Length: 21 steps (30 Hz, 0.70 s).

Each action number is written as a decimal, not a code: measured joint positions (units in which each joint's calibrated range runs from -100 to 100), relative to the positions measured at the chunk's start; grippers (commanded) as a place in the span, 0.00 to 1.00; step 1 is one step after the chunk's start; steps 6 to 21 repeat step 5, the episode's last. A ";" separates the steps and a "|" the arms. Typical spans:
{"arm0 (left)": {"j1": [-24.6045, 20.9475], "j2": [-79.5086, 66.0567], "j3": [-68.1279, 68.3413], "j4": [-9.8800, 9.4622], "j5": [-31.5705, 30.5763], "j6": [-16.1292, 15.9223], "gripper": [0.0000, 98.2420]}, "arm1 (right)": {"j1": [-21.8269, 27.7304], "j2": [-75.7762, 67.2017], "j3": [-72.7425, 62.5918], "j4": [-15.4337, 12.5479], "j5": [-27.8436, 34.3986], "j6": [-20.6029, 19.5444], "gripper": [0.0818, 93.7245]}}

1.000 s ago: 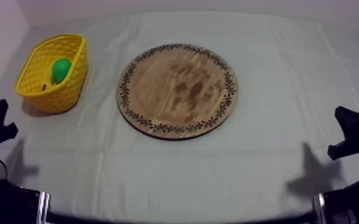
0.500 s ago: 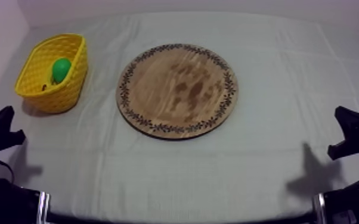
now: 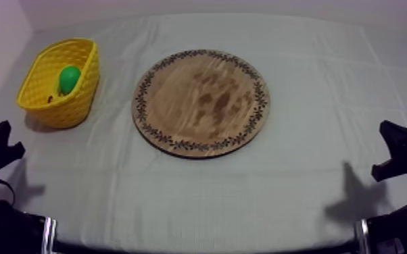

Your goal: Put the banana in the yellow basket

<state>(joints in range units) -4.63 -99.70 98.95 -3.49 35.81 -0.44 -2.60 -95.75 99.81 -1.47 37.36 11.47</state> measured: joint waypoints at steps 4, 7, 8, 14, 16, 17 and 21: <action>-0.09 0.00 0.00 0.00 0.00 -0.11 0.00 | 0.00 0.00 0.00 0.00 0.00 -0.12 0.00; -0.09 0.00 0.00 0.00 0.00 -0.01 0.00 | 0.00 0.00 0.00 0.00 0.00 -0.12 0.00; -0.09 0.00 0.00 0.00 0.00 -0.01 0.00 | 0.00 0.00 0.00 0.00 0.00 -0.12 0.00; -0.09 0.00 0.00 0.00 0.00 -0.01 0.00 | 0.00 0.00 0.00 0.00 0.00 -0.12 0.00; -0.09 0.00 0.00 0.00 0.00 -0.01 0.00 | 0.00 0.00 0.00 0.00 0.00 -0.12 0.00; -0.09 0.00 0.00 0.00 0.00 -0.01 0.00 | 0.00 0.00 0.00 0.00 0.00 -0.12 0.00; -0.09 0.00 0.00 0.00 0.00 -0.01 0.00 | 0.00 0.00 0.00 0.00 0.00 -0.12 0.00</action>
